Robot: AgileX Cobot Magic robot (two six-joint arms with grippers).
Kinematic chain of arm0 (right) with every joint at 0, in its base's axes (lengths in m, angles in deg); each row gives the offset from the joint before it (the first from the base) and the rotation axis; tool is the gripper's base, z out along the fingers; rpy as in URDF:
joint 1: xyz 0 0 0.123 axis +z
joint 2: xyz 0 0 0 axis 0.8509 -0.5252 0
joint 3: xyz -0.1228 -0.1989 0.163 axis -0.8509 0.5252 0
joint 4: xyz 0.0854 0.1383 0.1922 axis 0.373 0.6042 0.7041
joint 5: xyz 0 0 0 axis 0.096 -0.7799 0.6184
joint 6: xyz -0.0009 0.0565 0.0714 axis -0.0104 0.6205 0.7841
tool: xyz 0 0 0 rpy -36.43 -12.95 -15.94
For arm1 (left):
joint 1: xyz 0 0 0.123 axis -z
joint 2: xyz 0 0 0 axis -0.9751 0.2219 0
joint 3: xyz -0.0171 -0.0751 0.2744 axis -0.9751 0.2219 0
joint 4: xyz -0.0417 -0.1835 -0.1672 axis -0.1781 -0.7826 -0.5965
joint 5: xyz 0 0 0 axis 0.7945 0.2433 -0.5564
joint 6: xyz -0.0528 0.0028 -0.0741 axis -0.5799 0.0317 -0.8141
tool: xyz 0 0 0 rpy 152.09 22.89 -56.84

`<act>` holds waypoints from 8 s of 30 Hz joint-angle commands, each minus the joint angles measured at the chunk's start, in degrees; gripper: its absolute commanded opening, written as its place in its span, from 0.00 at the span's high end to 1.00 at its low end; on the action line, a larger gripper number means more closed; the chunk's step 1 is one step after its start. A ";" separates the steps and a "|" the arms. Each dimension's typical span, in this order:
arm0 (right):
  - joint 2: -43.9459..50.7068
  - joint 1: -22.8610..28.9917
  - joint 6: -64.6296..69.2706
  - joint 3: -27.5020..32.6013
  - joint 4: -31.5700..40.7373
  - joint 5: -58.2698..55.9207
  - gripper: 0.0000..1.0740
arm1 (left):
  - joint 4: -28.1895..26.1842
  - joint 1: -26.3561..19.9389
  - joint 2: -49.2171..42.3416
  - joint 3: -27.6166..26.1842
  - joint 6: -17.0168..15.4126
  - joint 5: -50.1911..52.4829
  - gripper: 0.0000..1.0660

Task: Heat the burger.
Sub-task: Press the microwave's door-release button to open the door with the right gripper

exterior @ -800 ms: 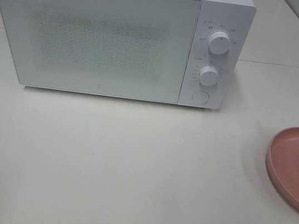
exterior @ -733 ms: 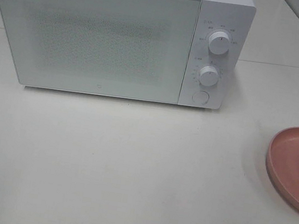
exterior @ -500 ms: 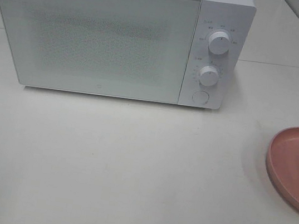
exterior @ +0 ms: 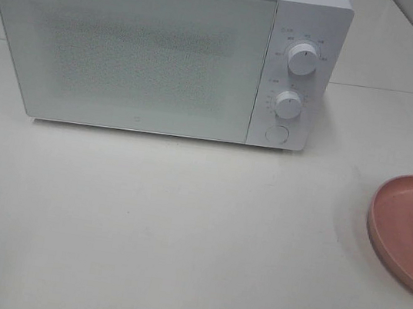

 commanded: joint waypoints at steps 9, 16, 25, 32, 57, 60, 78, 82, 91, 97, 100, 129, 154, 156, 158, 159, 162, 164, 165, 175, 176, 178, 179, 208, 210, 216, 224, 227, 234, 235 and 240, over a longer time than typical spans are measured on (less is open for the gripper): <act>-12.95 0.06 -0.69 -1.38 -1.26 8.94 0.29 | -0.06 -0.23 -1.20 0.23 0.11 0.69 0.06; -18.28 0.06 -0.69 -1.26 -1.26 16.44 0.29 | -0.06 -0.23 -1.20 0.23 0.11 0.69 0.06; -28.30 0.06 -0.69 -1.26 -1.26 26.18 0.29 | -0.06 -0.23 -1.20 0.23 0.11 0.69 0.06; -33.58 0.06 -0.69 -1.26 -1.26 31.97 0.29 | -0.06 -0.23 -1.20 0.23 0.11 0.69 0.06; -55.12 0.06 -0.69 -1.26 -1.49 52.88 0.29 | -0.06 -0.23 -1.20 0.23 0.11 0.69 0.06; -57.87 0.06 -0.69 -1.26 -1.49 56.32 0.29 | -0.06 -0.23 -1.20 0.23 0.11 0.69 0.06; -74.66 6.25 -17.19 5.16 15.47 87.15 0.29 | -0.06 -0.23 -1.20 0.23 0.11 0.69 0.06; -79.70 11.00 -27.90 7.85 30.14 100.21 0.29 | -0.06 -0.23 -1.20 0.23 0.11 0.69 0.06; -87.83 22.57 -34.43 8.42 45.78 118.95 0.29 | -0.06 -0.23 -1.20 0.23 0.11 0.69 0.06; -92.25 28.42 -29.68 8.42 47.90 122.33 0.30 | -0.06 -0.23 -1.20 0.23 0.11 0.69 0.06; -93.68 30.37 -26.93 8.42 47.84 122.38 0.32 | -0.06 -0.23 -1.20 0.23 0.11 0.69 0.06; -101.81 32.72 55.81 8.42 43.77 124.50 0.81 | -0.06 -0.23 -1.20 0.23 0.11 0.69 0.06; -101.81 32.09 72.42 5.27 44.35 111.15 1.00 | -0.06 -0.23 -1.20 0.23 0.11 0.69 0.06; -101.81 31.51 72.02 4.87 44.12 110.98 1.00 | -0.06 -0.23 -1.20 0.23 0.11 0.69 0.06; -102.22 30.25 71.10 4.01 43.37 110.70 1.00 | -0.06 -0.23 -1.20 0.23 0.11 0.69 0.06; -103.13 28.76 71.22 3.15 42.11 110.70 1.00 | -0.06 -0.23 -1.20 0.23 0.11 0.69 0.06; -105.20 27.67 72.77 1.60 39.82 110.58 1.00 | -0.06 -0.23 -0.86 0.23 0.11 0.69 0.06; -105.83 27.50 73.51 1.09 39.30 110.58 1.00 | -0.06 -0.23 -0.86 0.23 0.11 0.69 0.06; -107.14 27.22 75.52 0.06 38.27 110.58 1.00 | -0.06 -0.23 -0.86 0.23 0.11 0.69 0.06; -112.53 26.47 76.66 -5.73 37.99 109.61 1.00 | -0.06 -0.23 -0.86 0.23 0.11 0.69 0.06; -113.33 25.55 76.72 -6.99 37.76 108.58 1.00 | -0.06 -0.23 -0.86 0.23 0.11 0.69 0.06; -113.67 25.04 76.72 -7.79 37.76 108.12 1.00 | -0.06 -0.23 -0.86 0.23 0.11 0.69 0.06; -114.08 24.06 76.66 -9.05 37.70 107.31 1.00 | -0.06 -0.23 -0.86 0.23 0.11 0.69 0.06; -121.58 21.89 75.80 -18.62 37.24 107.31 1.00 | -0.06 -0.23 -0.86 0.23 0.11 0.69 0.06; -121.58 21.89 75.40 -18.62 37.24 109.84 1.00 | -0.06 -0.23 -0.86 0.23 0.11 0.69 0.06; -120.03 21.89 75.17 -18.62 37.01 110.41 1.00 | -0.06 -0.23 -0.86 0.23 0.11 0.69 0.06; -119.52 21.89 74.08 -18.62 36.96 111.27 1.00 | -0.06 -0.23 -0.86 0.23 0.11 0.69 0.06; -119.29 21.89 74.08 -18.62 36.96 111.50 1.00 | -0.06 -0.23 -0.86 0.23 0.11 0.69 0.06; -117.91 21.83 70.13 -18.62 38.04 116.02 1.00 | -0.06 -0.23 -0.86 0.23 0.11 0.69 0.06; -117.91 21.83 70.13 -18.62 38.04 116.02 1.00 | -0.06 -0.23 -0.86 0.23 0.11 0.69 0.06; -118.32 21.89 69.50 -18.91 39.19 118.72 1.00 | -0.06 -0.23 -0.86 0.23 0.11 0.69 0.06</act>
